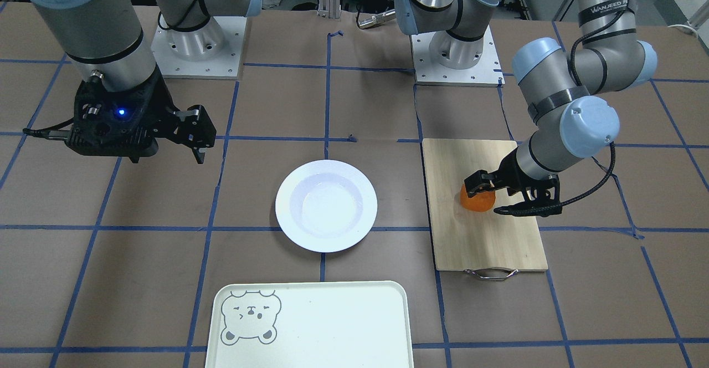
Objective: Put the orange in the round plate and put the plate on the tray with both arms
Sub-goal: 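Lower the left gripper onto the orange on the cutting board and grasp it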
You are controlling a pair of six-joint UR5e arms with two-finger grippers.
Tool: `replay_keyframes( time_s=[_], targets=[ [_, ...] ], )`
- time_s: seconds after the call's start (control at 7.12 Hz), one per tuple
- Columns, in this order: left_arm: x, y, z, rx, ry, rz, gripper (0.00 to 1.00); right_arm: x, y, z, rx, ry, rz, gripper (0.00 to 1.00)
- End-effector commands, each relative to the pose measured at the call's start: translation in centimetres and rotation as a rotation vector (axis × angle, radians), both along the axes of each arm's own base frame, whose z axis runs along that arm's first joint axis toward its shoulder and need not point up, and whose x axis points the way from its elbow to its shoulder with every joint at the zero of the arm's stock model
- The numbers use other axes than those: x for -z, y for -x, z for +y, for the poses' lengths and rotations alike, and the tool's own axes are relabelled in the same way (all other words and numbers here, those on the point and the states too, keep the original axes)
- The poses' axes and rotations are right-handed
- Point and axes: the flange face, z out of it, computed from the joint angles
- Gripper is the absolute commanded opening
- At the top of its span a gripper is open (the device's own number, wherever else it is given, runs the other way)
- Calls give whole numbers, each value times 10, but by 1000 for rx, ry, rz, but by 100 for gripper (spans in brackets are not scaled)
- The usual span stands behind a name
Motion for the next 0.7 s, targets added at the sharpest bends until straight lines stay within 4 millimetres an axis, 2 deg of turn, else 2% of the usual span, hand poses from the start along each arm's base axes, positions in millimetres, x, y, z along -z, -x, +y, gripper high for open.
replay_keyframes(
  time_s=[0.0,0.28,0.42,0.56],
  targets=[
    [17,4,-3,11,-22,31,100,0,0,0,0,0,0,100],
    [27,3,-6,25,-30,32,99,0,0,0,0,0,0,100],
    [32,3,-5,18,-44,25,46,1,0,0,0,-1,0,100],
    [31,3,-5,16,-41,24,10,1,0,0,0,-1,0,100]
  ],
)
